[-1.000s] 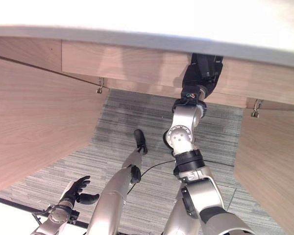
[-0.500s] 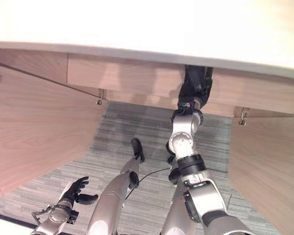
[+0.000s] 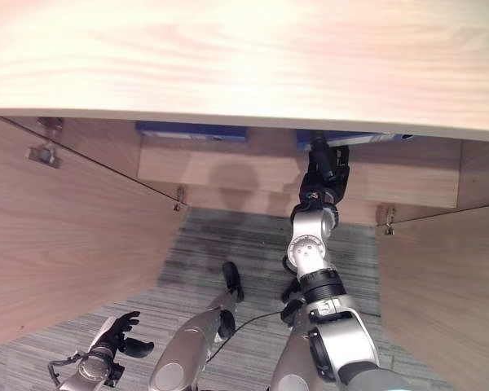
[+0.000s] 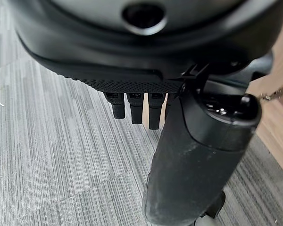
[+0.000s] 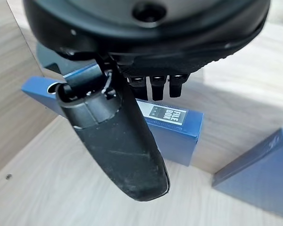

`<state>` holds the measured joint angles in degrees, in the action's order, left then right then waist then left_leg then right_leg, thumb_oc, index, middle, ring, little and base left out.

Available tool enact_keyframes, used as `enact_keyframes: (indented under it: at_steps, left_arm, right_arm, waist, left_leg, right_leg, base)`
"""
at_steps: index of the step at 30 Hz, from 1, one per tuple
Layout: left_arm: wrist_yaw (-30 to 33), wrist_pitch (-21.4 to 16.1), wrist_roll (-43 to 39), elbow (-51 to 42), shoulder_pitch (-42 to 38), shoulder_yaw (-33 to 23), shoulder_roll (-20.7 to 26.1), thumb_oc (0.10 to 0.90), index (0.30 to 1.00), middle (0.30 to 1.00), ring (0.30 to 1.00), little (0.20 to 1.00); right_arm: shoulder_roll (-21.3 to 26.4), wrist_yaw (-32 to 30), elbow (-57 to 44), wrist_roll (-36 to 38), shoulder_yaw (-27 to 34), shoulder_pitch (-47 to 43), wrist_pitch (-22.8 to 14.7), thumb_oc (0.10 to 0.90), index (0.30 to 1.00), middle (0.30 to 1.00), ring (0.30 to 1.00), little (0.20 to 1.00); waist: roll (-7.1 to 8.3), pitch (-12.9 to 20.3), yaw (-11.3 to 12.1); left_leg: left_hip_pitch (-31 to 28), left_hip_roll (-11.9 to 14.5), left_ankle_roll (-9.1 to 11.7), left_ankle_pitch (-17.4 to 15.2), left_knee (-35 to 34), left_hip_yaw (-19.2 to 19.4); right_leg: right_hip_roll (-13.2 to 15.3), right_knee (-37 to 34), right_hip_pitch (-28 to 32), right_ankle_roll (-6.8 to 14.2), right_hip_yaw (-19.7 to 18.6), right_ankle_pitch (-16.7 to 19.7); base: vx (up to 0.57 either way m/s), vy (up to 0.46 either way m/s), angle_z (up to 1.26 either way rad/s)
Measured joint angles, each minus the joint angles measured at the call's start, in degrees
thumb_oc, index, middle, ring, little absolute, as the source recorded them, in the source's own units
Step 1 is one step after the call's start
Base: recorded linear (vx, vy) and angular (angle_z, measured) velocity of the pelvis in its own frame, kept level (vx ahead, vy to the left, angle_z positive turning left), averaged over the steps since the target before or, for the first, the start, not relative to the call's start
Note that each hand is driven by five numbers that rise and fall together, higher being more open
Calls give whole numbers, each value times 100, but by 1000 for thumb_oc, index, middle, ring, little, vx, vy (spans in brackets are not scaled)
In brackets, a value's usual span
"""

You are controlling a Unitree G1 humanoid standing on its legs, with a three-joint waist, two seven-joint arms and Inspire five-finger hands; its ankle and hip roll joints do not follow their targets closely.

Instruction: Put the empty folder in the office cabinet

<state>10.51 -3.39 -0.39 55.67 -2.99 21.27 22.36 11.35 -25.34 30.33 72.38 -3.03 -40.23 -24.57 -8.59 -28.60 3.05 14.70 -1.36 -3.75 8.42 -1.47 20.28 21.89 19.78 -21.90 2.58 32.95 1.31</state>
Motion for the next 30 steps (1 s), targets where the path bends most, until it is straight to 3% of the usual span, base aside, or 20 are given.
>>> enact_keyframes:
  at_steps: [5, 7, 11, 16, 21, 25, 30]
  left_arm:
    - [-109, 85, 131, -4, 257, 107, -199, 800, 900, 900, 900, 900]
    - [-122, 82, 132, -13, 493, 93, -214, 800, 900, 900, 900, 900]
    - [-169, 93, 186, -8, 680, 92, -222, 800, 900, 900, 900, 900]
    - [-278, 82, 315, -10, 680, 90, -222, 800, 900, 900, 900, 900]
    - [-461, 75, 404, 166, 646, 129, -214, 800, 900, 900, 900, 900]
    - [-505, 87, 595, 338, 587, 159, -187, 800, 900, 900, 900, 900]
    - [-646, 86, 613, 185, 575, 159, -126, 800, 900, 900, 900, 900]
  right_arm:
    - [-9, 62, 477, 59, 198, 327, 262, 800, 900, 900, 900, 900]
    - [-31, 88, 570, 94, 204, 613, 358, 800, 900, 900, 900, 900]
    - [-5, 131, 662, 96, 239, 725, 455, 800, 900, 900, 900, 900]
    - [126, 439, 1105, 189, 335, 531, 576, 800, 900, 900, 900, 900]
    - [510, 652, 2688, 113, 59, -101, 1241, 800, 900, 900, 900, 900]
    - [716, 895, 3692, -836, -618, -396, 2247, 800, 900, 900, 900, 900]
    - [722, 1606, 4145, -1705, -853, -406, 2899, 800, 900, 900, 900, 900]
  waist:
    - [-251, 513, 13]
    - [-219, 889, 13]
    - [-145, 1195, -5]
    - [-26, 1336, 23]
    - [16, 1381, 106]
    - [67, 1489, 171]
    - [80, 1539, 197]
  left_leg:
    - [-260, -21, 41, -29, -131, -82]
    - [-337, -14, 60, -41, -200, -102]
    - [-495, 20, 95, -87, -248, -89]
    - [-498, 27, 95, -87, -245, -104]
    - [-475, 21, 97, -89, -198, -146]
    - [-469, 32, 101, -86, -197, -165]
    - [-572, 35, 101, -84, -201, -234]
  right_leg:
    - [-29, -104, 298, 62, 92, -36]
    - [-71, -180, 374, 96, 119, -60]
    - [-155, -293, 549, 122, 125, -74]
    - [-142, -209, 548, 146, 133, -104]
    - [-94, -146, 536, 193, 160, -152]
    - [-95, -128, 528, 147, 176, -190]
    - [-109, -192, 719, 149, 282, -189]
  base:
    - [104, -6, 5]
    - [91, -15, 1]
    - [60, -3, -5]
    - [7, -6, 1]
    - [-7, -15, 4]
    - [0, 0, 0]
    - [19, 3, 7]
